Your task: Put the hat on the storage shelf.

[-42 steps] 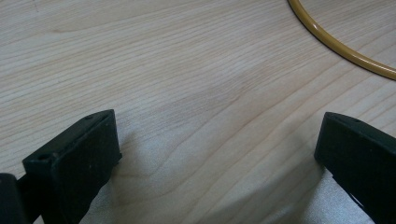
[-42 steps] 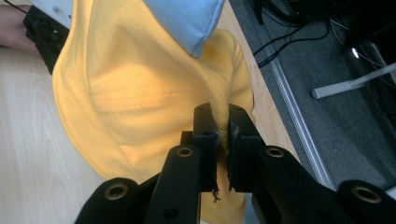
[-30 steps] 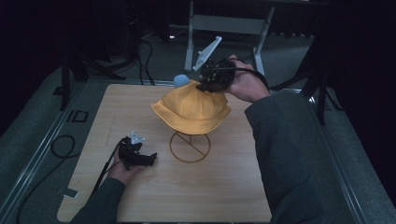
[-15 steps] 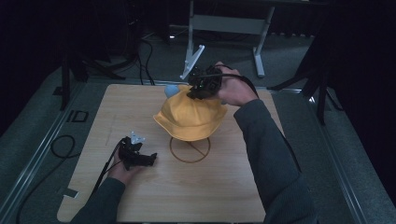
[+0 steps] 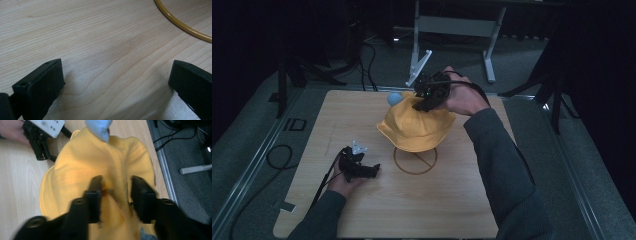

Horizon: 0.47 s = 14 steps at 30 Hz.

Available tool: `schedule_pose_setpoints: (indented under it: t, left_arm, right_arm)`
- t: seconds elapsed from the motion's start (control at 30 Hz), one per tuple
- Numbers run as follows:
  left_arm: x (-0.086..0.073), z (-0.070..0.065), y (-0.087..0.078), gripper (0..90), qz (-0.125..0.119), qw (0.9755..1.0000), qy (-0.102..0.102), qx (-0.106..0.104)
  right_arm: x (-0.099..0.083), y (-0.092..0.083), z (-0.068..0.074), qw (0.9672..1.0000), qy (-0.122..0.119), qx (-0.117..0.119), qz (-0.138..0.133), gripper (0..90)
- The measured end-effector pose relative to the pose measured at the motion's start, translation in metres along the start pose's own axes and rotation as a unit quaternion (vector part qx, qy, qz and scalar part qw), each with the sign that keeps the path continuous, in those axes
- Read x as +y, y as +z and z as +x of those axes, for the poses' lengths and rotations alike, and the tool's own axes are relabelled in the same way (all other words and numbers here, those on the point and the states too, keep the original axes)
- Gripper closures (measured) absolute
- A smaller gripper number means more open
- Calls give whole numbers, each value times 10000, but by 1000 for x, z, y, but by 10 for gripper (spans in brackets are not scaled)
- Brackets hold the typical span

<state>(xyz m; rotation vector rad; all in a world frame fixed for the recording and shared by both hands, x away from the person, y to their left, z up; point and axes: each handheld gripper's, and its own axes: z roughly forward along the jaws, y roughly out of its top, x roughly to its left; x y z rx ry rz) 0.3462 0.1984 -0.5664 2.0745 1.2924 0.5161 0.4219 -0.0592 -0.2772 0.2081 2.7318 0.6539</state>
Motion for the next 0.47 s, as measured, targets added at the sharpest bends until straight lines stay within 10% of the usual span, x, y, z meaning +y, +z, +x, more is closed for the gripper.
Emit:
schedule_pose_setpoints:
  t: [0.47]
  left_arm:
    - [0,0,0,1,10,10000,2,-5]
  right_arm:
    - [-9,-20,-5,9981,190,-444,-391,324]
